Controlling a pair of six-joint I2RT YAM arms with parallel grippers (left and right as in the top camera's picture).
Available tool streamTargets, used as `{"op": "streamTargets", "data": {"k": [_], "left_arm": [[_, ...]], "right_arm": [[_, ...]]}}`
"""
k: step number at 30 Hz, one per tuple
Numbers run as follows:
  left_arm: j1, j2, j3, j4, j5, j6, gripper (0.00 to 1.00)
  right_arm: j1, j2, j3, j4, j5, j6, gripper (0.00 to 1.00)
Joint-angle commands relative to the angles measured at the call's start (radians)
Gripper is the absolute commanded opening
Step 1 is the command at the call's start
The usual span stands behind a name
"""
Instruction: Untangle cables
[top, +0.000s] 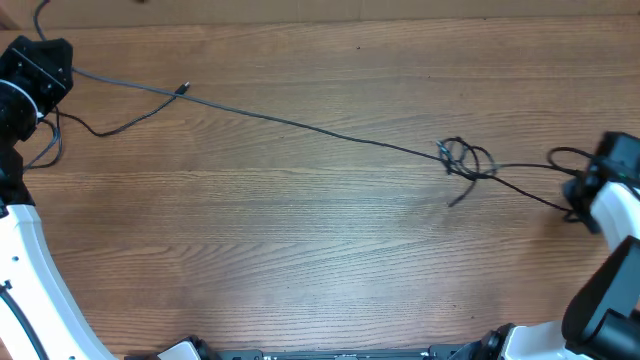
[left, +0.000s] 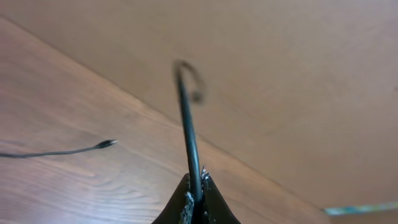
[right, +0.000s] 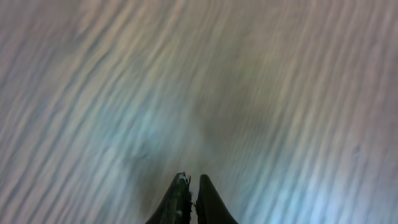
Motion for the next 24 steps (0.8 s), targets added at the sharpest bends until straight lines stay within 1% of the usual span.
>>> {"op": "streamTargets", "data": {"k": [1,2,5,6,9,11,13,14,17,18,21,22,24], "left_arm": [[0.055,-0.026,0.031,0.002,-0.167,0.067,0.04],[0.066,-0.026,0.031,-0.017,-0.198,0.069,0.04],[0.066,-0.026,0.031,-0.055,-0.188,0.069,0.04],[0.063,-0.026,0.031,-0.073,-0.158,0.069,0.06],[0.04,-0.025,0.03,-0.111,-0.044,0.069,0.15],[0.012,-0.024,0.03,-0.125,0.029,0.069,0.17],[-0.027,-0.024,0.03,-0.129,0.082,0.074,0.25],[-0.052,-0.024,0.03,-0.13,0.103,0.082,0.31],[-0.142,-0.022,0.03,-0.137,0.15,0.113,0.57],[-0.179,-0.02,0.03,-0.145,0.148,0.118,0.63],[-0.273,-0.013,0.029,-0.166,0.137,0.179,0.77],[-0.33,-0.003,0.028,-0.189,0.106,0.211,0.82],[-0.377,0.011,0.028,-0.221,0.053,0.211,0.84]], "right_arm": [[-0.119,0.001,0.019,0.042,-0.066,-0.075,0.04],[-0.161,0.001,0.019,0.077,-0.197,-0.146,0.04],[-0.19,0.001,0.019,0.115,-0.438,-0.219,0.04],[-0.19,0.001,0.019,0.128,-0.525,-0.24,0.04],[-0.155,0.0,0.02,0.14,-0.706,-0.264,0.04],[-0.124,-0.001,0.02,0.14,-0.789,-0.264,0.04],[-0.078,-0.003,0.02,0.14,-0.898,-0.276,0.04],[-0.057,-0.007,0.02,0.14,-0.951,-0.29,0.04],[0.015,-0.027,0.02,0.139,-1.086,-0.308,0.04],[0.038,-0.036,0.02,0.139,-1.119,-0.312,0.04],[0.111,-0.072,0.02,0.139,-1.163,-0.315,0.04],[0.151,-0.1,0.02,0.134,-1.183,-0.316,0.04],[0.185,-0.129,0.02,0.132,-1.238,-0.317,0.04]]}}
